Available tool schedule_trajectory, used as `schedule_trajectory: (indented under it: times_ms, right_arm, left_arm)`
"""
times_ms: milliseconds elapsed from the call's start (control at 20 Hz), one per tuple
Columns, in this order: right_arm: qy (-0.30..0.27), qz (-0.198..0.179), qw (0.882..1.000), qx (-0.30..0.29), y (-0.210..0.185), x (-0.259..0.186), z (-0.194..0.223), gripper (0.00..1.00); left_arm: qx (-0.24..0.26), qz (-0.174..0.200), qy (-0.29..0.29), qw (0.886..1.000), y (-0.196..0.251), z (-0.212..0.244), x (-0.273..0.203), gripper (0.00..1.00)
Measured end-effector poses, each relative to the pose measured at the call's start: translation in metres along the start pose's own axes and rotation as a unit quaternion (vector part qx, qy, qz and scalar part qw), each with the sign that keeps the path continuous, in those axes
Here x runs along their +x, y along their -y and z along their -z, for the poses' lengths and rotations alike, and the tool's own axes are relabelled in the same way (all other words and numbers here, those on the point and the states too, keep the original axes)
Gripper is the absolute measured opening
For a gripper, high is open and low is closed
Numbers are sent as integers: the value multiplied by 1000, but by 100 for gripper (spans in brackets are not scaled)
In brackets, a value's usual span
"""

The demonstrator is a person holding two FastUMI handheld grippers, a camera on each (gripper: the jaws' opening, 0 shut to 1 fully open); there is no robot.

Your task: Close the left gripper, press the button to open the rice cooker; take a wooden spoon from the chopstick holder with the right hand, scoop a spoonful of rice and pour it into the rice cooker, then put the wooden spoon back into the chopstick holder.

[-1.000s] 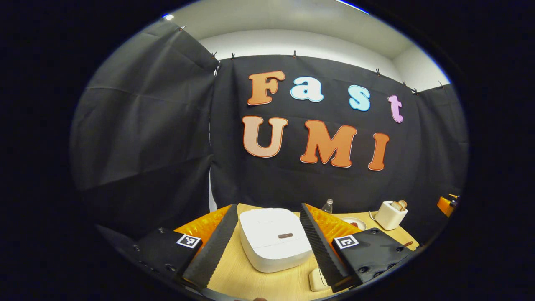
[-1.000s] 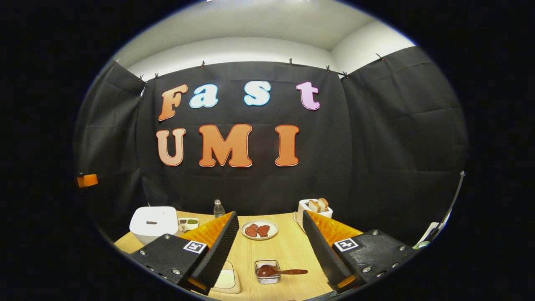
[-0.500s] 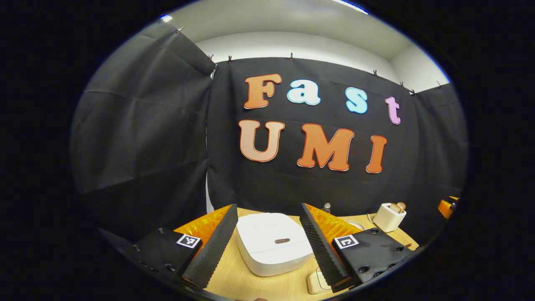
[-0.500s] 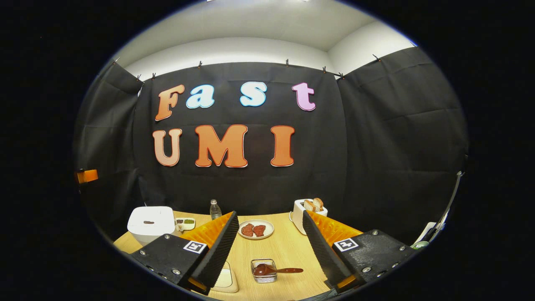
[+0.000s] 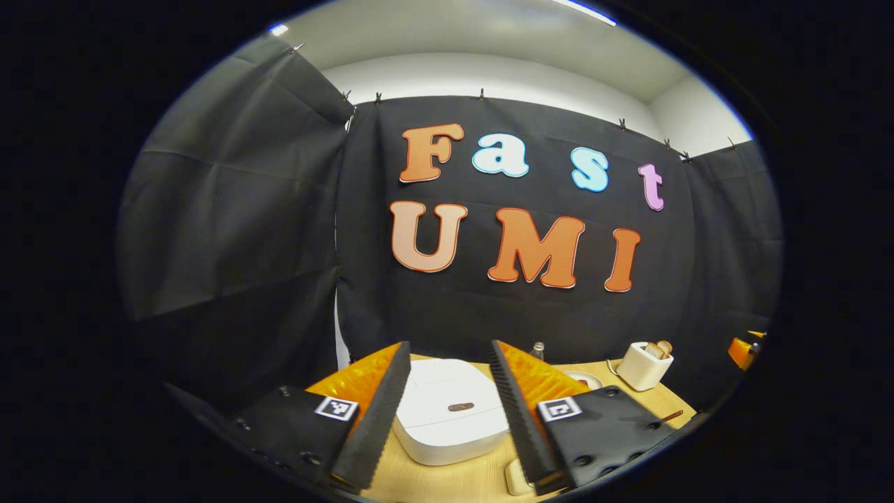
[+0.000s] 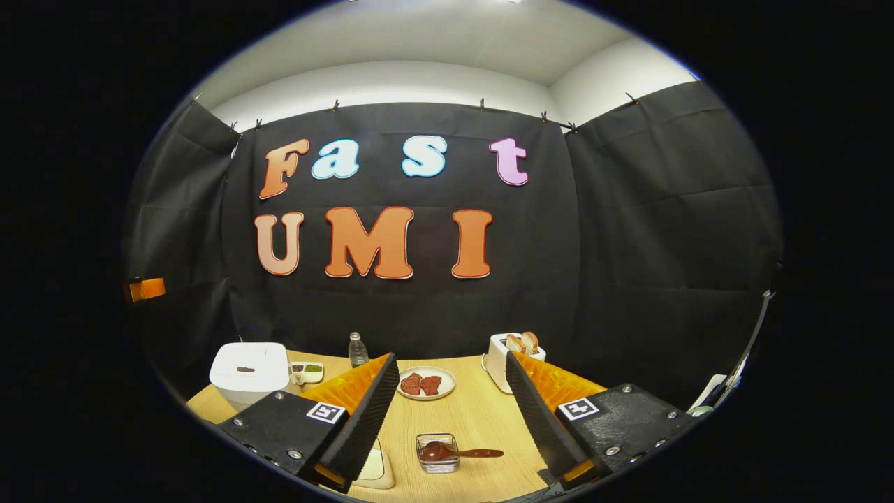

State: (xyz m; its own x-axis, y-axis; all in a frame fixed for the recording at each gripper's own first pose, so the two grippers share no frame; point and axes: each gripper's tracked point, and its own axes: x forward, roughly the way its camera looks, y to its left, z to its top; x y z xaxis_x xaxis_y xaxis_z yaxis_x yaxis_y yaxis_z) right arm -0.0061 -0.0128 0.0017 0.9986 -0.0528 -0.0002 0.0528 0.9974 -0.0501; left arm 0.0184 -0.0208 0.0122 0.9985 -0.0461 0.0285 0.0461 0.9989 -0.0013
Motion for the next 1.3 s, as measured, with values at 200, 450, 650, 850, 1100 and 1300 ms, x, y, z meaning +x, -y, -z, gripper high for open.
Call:
schedule_trajectory:
  times_ms: [200,450,650,850,1100,1300]
  right_arm:
    - [-8,-2,1000,6,-2,7,4,95]
    - [-9,-4,1000,-1,-3,12,4,95]
    - [-16,-2,1000,3,-3,18,10,95]
    - [-20,5,1000,-4,5,17,14,95]
    - [-36,32,999,-10,29,11,25,95]
    - [-47,50,998,-8,45,7,33,90]
  left_arm:
    - [8,-8,-4,1000,-2,4,4,39]
    - [12,-26,-15,999,-13,9,15,5]
    - [-5,42,-57,997,20,42,43,4]
    - [-11,66,-107,992,43,85,79,4]
    - [9,63,-166,984,48,147,122,4]
    - [22,54,-212,976,40,195,150,5]
